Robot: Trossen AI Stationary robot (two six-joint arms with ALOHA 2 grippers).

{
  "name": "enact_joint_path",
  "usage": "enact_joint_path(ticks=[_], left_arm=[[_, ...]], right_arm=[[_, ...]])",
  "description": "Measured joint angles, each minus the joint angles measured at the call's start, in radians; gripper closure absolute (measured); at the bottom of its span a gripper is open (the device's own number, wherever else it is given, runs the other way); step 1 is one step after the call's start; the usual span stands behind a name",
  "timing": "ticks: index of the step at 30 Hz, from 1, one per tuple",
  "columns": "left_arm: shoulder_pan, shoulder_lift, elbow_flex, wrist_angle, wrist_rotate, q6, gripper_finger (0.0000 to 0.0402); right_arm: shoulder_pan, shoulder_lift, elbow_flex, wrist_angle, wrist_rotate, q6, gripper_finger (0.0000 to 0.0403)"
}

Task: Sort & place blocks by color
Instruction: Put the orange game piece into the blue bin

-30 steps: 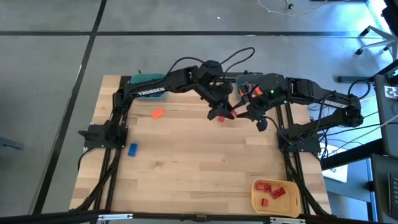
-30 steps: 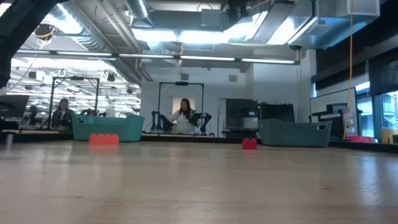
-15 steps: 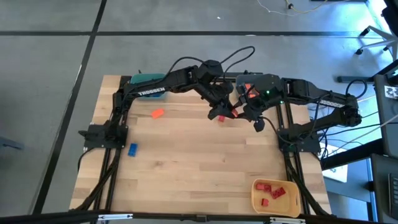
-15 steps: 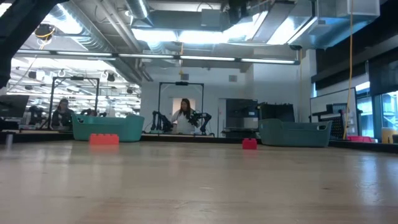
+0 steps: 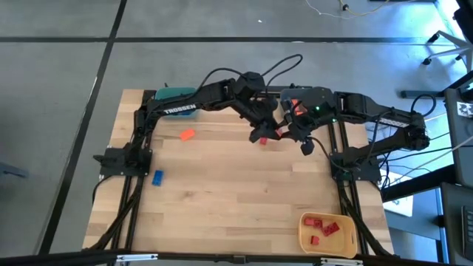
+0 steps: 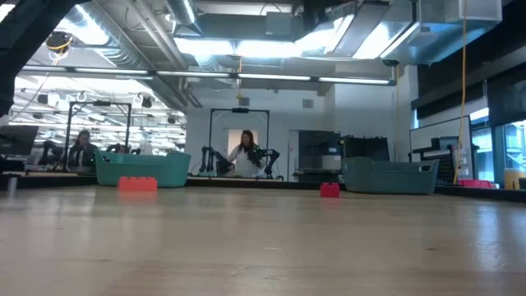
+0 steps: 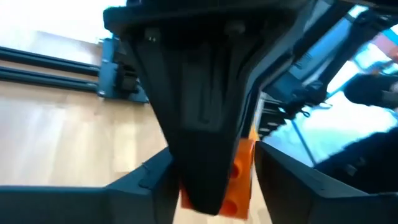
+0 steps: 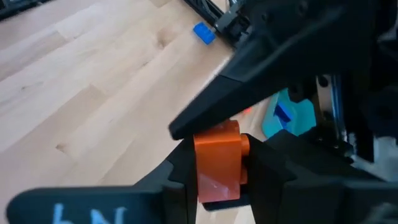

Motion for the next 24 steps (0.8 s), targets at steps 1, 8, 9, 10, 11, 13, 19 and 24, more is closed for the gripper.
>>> enact_joint_path(ticks=[1,8,9,10,11,13,19,24], left_arm=[[0.0,0.0,0.0,-0.002,-0.019,0.002,0.0211],[0.011,0.0,0.002,-0.051,-0.068,0.081,0.0194],[0.015,0.0,0.002,-0.053,-0.071,0.088,0.0194],[0.02,0.0,0.002,-0.053,-0.072,0.088,0.0193],[0.025,0.0,0.002,-0.053,-0.071,0.088,0.0193],[0.037,0.0,0.002,-0.053,-0.055,0.086,0.0193],[0.074,0.0,0.002,-0.058,0.0,0.085,0.0192],[0.101,0.0,0.002,-0.059,-0.019,0.086,0.0191]], right_arm=[[-0.001,0.001,0.0,-0.001,0.004,0.002,0.0309],[0.0,0.001,0.0,-0.055,0.008,0.006,0.0309],[0.0,0.001,0.0,-0.069,0.015,0.009,0.0309],[0.001,0.001,0.0,-0.079,0.03,0.009,0.0309],[0.001,-0.001,0.0,-0.088,0.043,0.009,0.0309],[0.001,-0.002,0.0,-0.121,0.066,0.014,0.0309],[-0.002,-0.002,0.0,-0.221,0.162,0.068,0.0309],[-0.04,-0.002,0.0,-0.307,0.326,0.206,0.0309]])
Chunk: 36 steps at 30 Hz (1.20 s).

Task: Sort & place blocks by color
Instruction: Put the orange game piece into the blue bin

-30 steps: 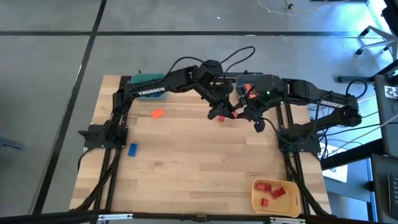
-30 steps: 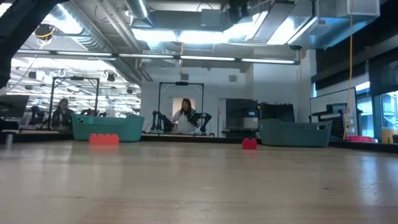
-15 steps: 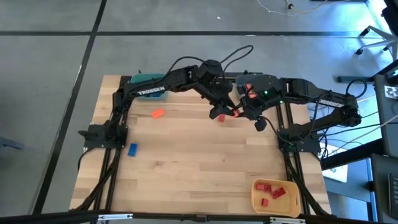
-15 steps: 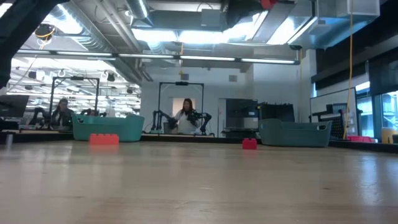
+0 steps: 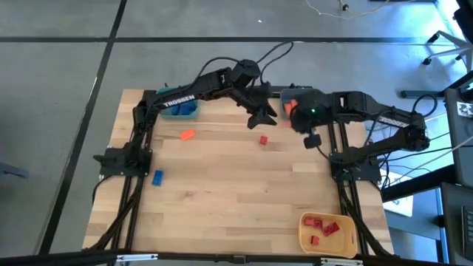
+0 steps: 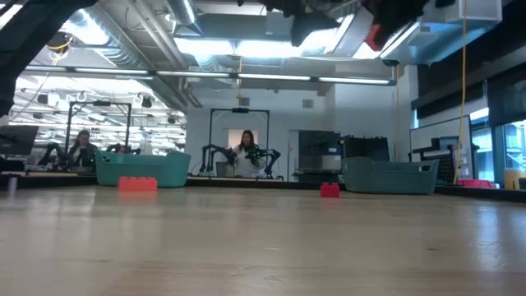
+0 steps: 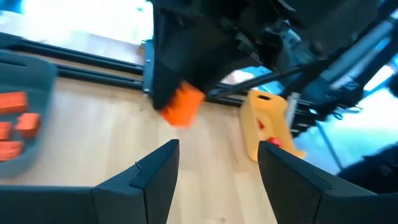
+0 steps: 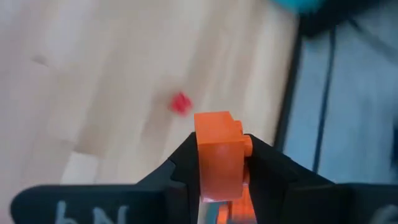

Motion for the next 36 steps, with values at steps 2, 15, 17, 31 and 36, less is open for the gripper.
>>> enact_joint_path(ticks=[2,15,17,31,36], left_arm=[[0.007,0.0,0.0,-0.002,-0.044,0.015,0.0191],[0.0,0.0,-0.002,-0.109,-0.532,0.131,0.0191],[-0.005,0.0,-0.002,-0.109,-0.529,0.131,0.0191],[-0.042,0.0,-0.002,-0.109,-0.528,0.131,0.0191],[-0.055,0.0,-0.002,-0.111,-0.528,0.13,0.0191]], right_arm=[[-0.031,0.0,0.0,-0.04,0.065,0.076,0.0309],[-0.333,0.023,-0.085,-0.055,0.11,0.507,0.0309],[-0.394,0.032,-0.149,0.016,0.107,0.502,0.0309],[-0.741,0.244,-0.338,0.306,0.022,0.552,0.0309],[-0.806,0.33,-0.364,0.344,0.02,0.55,0.0309]])
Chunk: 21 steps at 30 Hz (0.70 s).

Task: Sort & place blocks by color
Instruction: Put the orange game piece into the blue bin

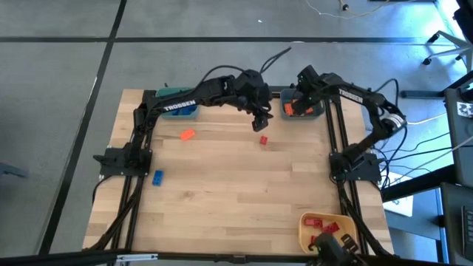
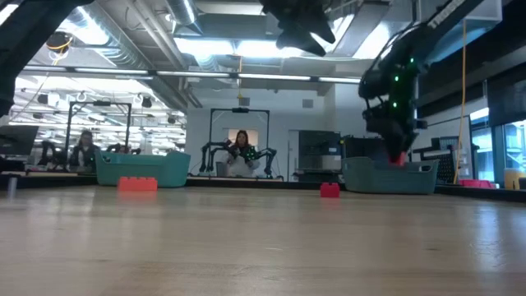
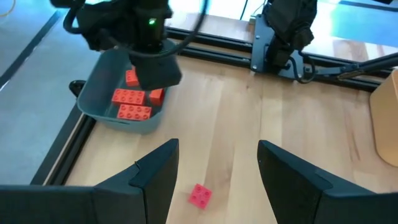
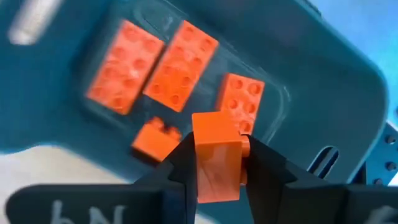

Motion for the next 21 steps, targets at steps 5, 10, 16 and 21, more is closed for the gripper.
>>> enact_joint_path(ticks=[5,10,16,21], left_arm=[[-0.012,0.0,0.0,-0.001,0.0,0.0,0.0191],[-0.011,0.0,0.0,-0.001,0.001,0.0,0.0191],[-0.011,0.0,0.0,-0.002,0.001,0.0,0.0191],[-0.011,0.0,0.0,-0.037,0.0,0.0,0.0191]], right_arm=[[-0.032,0.069,0.0,0.024,0.0,-0.026,0.0309],[-0.037,0.113,0.0,0.025,0.0,-0.025,0.0272],[-0.037,0.136,0.0,0.028,-0.001,-0.025,0.0249],[-0.037,0.109,0.0,0.021,-0.06,-0.02,0.0247]])
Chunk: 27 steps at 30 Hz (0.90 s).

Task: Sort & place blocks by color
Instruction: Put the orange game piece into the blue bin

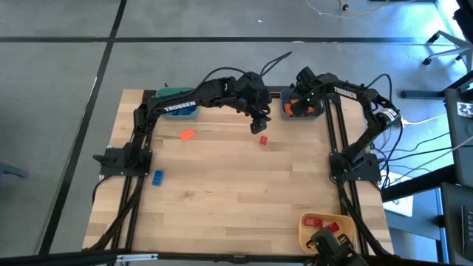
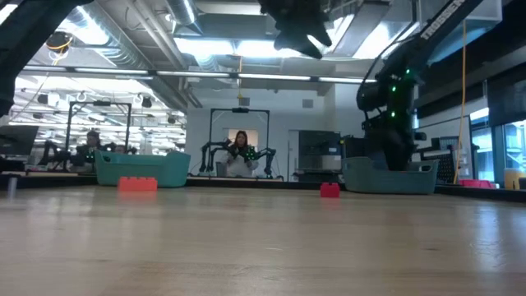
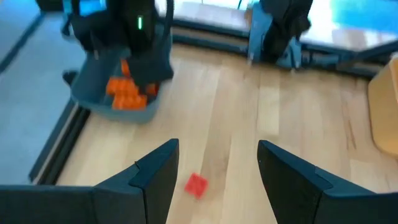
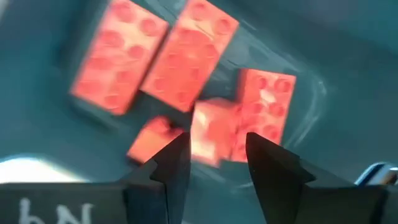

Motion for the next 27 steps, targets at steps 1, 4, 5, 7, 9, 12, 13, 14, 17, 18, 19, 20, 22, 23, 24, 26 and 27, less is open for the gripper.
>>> enact_joint_path(ticks=[1,4,5,7,9,12,13,14,17,18,19,20,22,23,24,26,27], left_arm=[[0.0,0.0,0.0,-0.022,0.0,0.0,0.0191],[0.0,0.0,0.0,-0.097,-0.001,-0.003,0.0191],[-0.001,0.0,0.0,-0.123,-0.003,-0.007,0.0191],[-0.004,0.0,0.0,-0.182,-0.003,-0.02,0.0191],[-0.005,0.0,0.0,-0.255,-0.013,-0.028,0.0191],[-0.012,0.0,0.0,-0.411,-0.062,-0.058,0.0191],[-0.014,0.0,0.0,-0.469,-0.088,-0.083,0.0191],[-0.014,0.0,0.0,-0.527,-0.114,-0.112,0.0191],[-0.014,0.0,0.0,-0.681,-0.189,-0.223,0.0191],[-0.013,0.0,0.0,-0.724,-0.213,-0.267,0.0191],[-0.013,0.0,0.0,-0.764,-0.236,-0.309,0.0191],[-0.013,0.0,0.0,-0.798,-0.258,-0.35,0.0191],[-0.013,-0.002,-0.01,-0.801,-0.288,-0.407,0.0191],[-0.015,-0.003,-0.016,-0.798,-0.287,-0.428,0.0191],[-0.017,-0.002,-0.018,-0.801,-0.284,-0.44,0.0191],[-0.019,-0.005,-0.046,-0.799,-0.284,-0.443,0.0191],[-0.023,-0.006,-0.069,-0.802,-0.28,-0.446,0.0191]], right_arm=[[0.0,-0.015,0.0,-0.007,-0.022,0.005,0.0246],[0.0,-0.082,0.0,-0.018,-0.066,0.013,0.0245],[0.0,-0.115,0.0,-0.018,-0.07,0.011,0.0245],[0.0,-0.186,0.001,-0.016,-0.071,0.009,0.0245],[0.0,-0.264,0.001,-0.015,-0.071,0.015,0.0245],[0.0,-0.396,0.001,-0.014,-0.102,-0.01,0.0245],[0.002,-0.437,0.002,-0.014,-0.136,-0.024,0.0245],[0.005,-0.476,0.002,-0.014,-0.176,-0.032,0.0245],[0.024,-0.581,0.002,-0.009,-0.313,-0.057,0.0245],[0.033,-0.609,0.002,-0.005,-0.358,-0.062,0.0244],[0.043,-0.635,0.002,0.0,-0.403,-0.068,0.0244],[0.054,-0.659,0.002,0.003,-0.443,-0.078,0.0244],[0.077,-0.699,0.002,0.01,-0.51,-0.099,0.0244],[0.089,-0.716,0.002,0.013,-0.541,-0.109,0.0244],[0.102,-0.731,0.002,0.014,-0.569,-0.111,0.0244],[0.125,-0.756,0.002,0.014,-0.621,-0.111,0.0244],[0.137,-0.769,0.002,0.014,-0.645,-0.111,0.0244]])
